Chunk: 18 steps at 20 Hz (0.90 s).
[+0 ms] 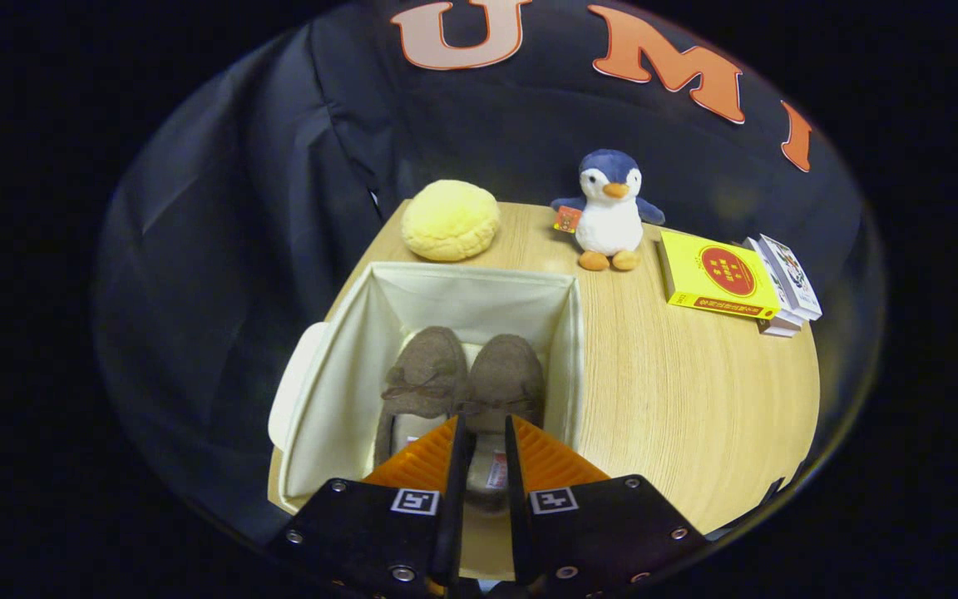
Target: Open the storage box then place both shoes into the box .Put the left shoe in first, then the right shoe, with the right side of both shoes facing outward in a uniform manner.
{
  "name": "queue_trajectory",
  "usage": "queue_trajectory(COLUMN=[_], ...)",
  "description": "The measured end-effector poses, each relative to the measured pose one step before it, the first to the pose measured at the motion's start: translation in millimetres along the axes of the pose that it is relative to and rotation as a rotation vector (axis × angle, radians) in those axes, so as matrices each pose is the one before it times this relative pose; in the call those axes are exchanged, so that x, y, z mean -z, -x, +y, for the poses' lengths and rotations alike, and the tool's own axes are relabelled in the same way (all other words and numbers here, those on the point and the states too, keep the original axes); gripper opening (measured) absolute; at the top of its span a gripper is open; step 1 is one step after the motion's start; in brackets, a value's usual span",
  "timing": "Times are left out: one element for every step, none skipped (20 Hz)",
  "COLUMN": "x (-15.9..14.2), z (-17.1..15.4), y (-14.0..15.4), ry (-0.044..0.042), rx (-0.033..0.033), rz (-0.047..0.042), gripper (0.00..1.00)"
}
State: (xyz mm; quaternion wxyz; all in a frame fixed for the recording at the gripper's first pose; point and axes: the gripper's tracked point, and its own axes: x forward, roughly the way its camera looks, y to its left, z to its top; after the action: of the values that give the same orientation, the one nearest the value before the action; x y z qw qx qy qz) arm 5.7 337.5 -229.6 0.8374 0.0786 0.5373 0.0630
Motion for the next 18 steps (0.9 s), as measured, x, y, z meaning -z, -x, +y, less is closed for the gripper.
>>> queue_trajectory(x=[-6.23, -7.07, -9.35, -8.06, -7.0, -7.83, -8.45, -8.32, -8.73, -7.36, -9.16, -6.7, -7.1, -9.81, -10.7, -7.94, -7.64, -7.24], z=[-2.67, -4.08, -9.81, -8.62, -9.83, -10.39, -10.02, -9.54, -11.39, -10.85, -11.11, -9.91, -8.67, -10.54, -12.92, -11.79, -10.47, -9.31], y=[10.57, 11.22, 13.03, 11.22, 10.86, 10.3, 9.99, 10.06, 11.44, 9.49, 8.32, 9.06, 9.64, 8.37, 12.28, 9.39, 9.19, 7.82], ry=[-0.00657, -0.00389, -0.00078, 0.00189, 0.00162, 0.00403, -0.00043, -0.00349, -0.00758, -0.00585, -0.00652, -0.00635, -0.00707, 0.00134, 0.00307, 0.00594, 0.00256, 0.00651], rx=[-0.02357, -0.01963, -0.01743, -0.01062, -0.00607, -0.00236, -0.00413, -0.00493, -0.00289, 0.0014, 0.00151, -0.00436, -0.0045, 0.00228, 0.00661, 0.00946, 0.00787, 0.00518], rz=[-0.02749, -0.03095, -0.03572, -0.03508, -0.0339, -0.03597, -0.03526, -0.03691, -0.03931, -0.03625, -0.03458, -0.02224, -0.02436, -0.03423, -0.03639, -0.03399, -0.03418, -0.03079], gripper=[0.28, 0.29, 0.33, 0.35, 0.39, 0.41, 0.42, 0.44, 0.48, 0.5, 0.53, 0.56, 0.59, 0.61, 0.65, 0.67, 0.71, 0.74])
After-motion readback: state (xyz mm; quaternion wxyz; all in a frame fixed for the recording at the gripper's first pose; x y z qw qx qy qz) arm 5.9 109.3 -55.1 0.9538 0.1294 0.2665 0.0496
